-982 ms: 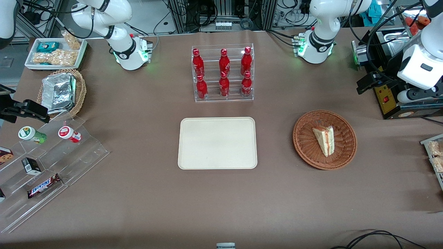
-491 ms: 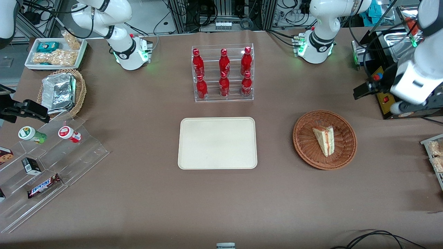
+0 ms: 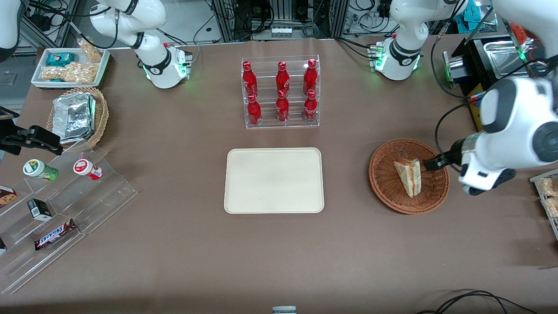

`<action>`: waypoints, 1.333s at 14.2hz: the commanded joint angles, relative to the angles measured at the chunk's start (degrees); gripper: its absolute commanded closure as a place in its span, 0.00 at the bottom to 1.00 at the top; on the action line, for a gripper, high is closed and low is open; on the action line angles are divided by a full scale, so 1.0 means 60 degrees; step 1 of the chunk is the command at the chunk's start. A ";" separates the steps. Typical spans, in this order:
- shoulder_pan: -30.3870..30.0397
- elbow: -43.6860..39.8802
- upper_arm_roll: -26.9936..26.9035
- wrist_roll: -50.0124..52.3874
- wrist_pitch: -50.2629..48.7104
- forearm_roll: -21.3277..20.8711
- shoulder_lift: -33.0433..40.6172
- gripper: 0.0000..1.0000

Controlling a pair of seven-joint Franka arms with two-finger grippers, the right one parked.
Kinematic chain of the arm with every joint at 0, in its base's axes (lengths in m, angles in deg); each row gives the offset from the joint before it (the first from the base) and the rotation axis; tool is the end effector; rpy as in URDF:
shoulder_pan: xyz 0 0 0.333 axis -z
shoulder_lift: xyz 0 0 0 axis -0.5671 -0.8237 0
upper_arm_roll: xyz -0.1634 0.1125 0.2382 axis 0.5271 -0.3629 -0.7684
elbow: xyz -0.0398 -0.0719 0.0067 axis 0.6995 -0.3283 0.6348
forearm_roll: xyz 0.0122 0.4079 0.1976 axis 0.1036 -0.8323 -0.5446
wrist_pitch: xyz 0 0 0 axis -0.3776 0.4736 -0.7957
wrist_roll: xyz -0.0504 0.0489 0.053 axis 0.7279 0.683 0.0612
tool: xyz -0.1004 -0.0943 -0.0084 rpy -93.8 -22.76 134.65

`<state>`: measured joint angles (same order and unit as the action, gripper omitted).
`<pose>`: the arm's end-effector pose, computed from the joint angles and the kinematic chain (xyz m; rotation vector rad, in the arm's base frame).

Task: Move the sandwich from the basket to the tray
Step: 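Lower the left gripper over the sandwich in the wicker basket, then close the left gripper on the wrapped sandwich wedge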

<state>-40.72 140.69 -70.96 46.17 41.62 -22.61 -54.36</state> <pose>0.6378 -0.0578 0.3366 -2.9890 -0.6930 0.4300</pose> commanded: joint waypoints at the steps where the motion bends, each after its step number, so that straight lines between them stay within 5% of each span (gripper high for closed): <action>1: -0.0012 0.1915 0.0042 0.0479 0.1908 -0.0093 0.0540 0.00; 7: 0.0003 0.4365 0.0042 0.0479 0.5033 -0.0137 0.0555 0.00; 12: -0.0027 0.4397 0.0042 0.0479 0.5124 -0.0122 0.0145 0.00; 15: -0.0027 0.4295 0.0042 0.0436 0.5109 -0.0122 -0.0162 0.52; 19: -0.0027 0.3914 0.0042 0.0450 0.4963 -0.0122 -0.0368 0.78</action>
<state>-40.70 165.55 -70.84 47.85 71.05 -22.62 -55.42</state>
